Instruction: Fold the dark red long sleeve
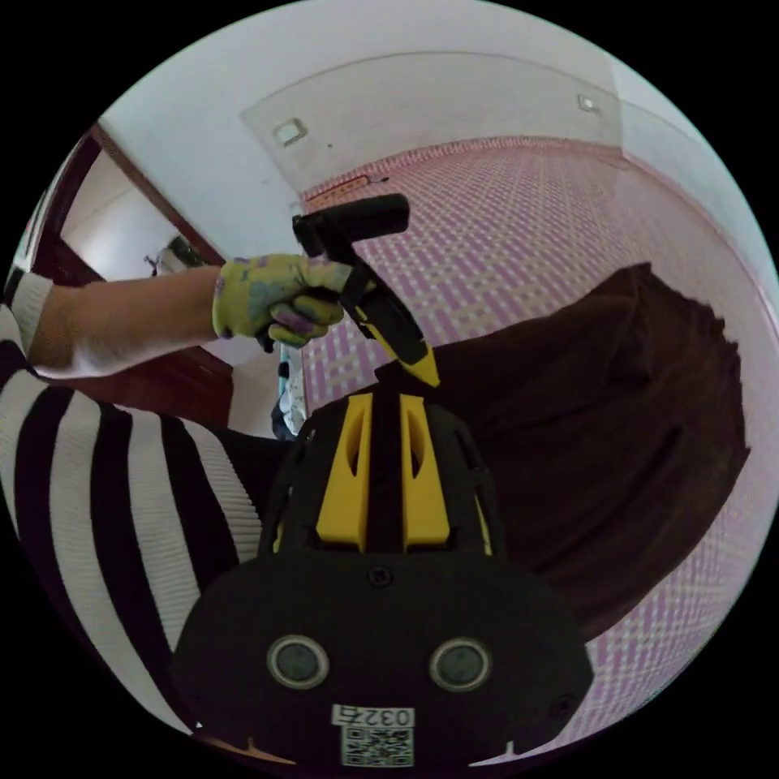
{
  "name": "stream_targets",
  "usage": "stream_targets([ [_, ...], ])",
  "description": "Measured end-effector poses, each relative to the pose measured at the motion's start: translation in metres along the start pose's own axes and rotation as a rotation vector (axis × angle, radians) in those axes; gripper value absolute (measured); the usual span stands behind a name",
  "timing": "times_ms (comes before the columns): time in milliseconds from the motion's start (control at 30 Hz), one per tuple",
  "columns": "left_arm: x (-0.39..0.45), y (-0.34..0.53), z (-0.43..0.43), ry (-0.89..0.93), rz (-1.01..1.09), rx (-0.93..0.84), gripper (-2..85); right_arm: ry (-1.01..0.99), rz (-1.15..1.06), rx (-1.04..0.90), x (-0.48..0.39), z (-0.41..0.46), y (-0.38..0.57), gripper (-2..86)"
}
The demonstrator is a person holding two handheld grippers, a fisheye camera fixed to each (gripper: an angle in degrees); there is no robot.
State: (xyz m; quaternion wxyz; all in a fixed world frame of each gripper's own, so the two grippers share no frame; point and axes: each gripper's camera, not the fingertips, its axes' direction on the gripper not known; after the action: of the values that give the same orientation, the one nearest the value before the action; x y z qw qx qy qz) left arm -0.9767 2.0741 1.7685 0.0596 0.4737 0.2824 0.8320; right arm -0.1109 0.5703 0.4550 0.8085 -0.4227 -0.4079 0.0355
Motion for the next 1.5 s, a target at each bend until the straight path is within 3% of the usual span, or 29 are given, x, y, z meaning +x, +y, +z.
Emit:
stream_targets([
  [100,-0.038,0.009,0.003,0.013,-0.058,-0.032,5.9,-0.114,0.194,0.073,0.038,-0.026,0.028,6.2],
  [167,-0.053,0.015,0.009,0.124,-0.052,-0.051,5.3,-0.189,0.336,0.108,0.071,-0.047,0.058,6.1],
  [300,-0.034,0.018,-0.001,0.124,0.017,-0.044,-0.3,-0.325,0.498,0.172,0.111,-0.078,0.095,6.6],
  [467,0.04,-0.002,-0.036,0.275,0.183,0.061,-1.6,-0.793,0.759,0.45,0.17,-0.105,0.154,10.7],
  [567,0.077,-0.014,-0.043,0.314,0.253,0.062,-1.6,-1.061,0.833,0.619,0.186,-0.108,0.175,13.0],
  [833,0.097,-0.018,-0.023,0.336,0.264,0.03,-1.5,-1.446,0.819,0.903,0.207,-0.125,0.179,14.3],
  [1000,0.095,-0.019,-0.02,0.358,0.257,0.027,-1.5,-1.315,0.771,0.808,0.216,-0.168,0.16,1.9],
  [1167,0.129,0.013,-0.043,0.315,0.428,0.079,-1.6,-0.9,0.595,0.873,0.2,-0.267,0.148,-0.7],
  [1267,0.083,0.036,-0.029,0.228,0.312,0.055,-1.7,-0.649,0.52,0.719,0.173,-0.279,0.143,-0.8],
  [1367,-0.005,0.054,-0.002,0.191,0.064,0.016,-1.7,-0.67,0.602,0.511,0.166,-0.229,0.149,-0.8],
  [1500,-0.047,0.08,0.006,0.295,-0.052,0.105,-1.7,-0.759,0.723,0.416,0.163,-0.181,0.165,-0.8],
])
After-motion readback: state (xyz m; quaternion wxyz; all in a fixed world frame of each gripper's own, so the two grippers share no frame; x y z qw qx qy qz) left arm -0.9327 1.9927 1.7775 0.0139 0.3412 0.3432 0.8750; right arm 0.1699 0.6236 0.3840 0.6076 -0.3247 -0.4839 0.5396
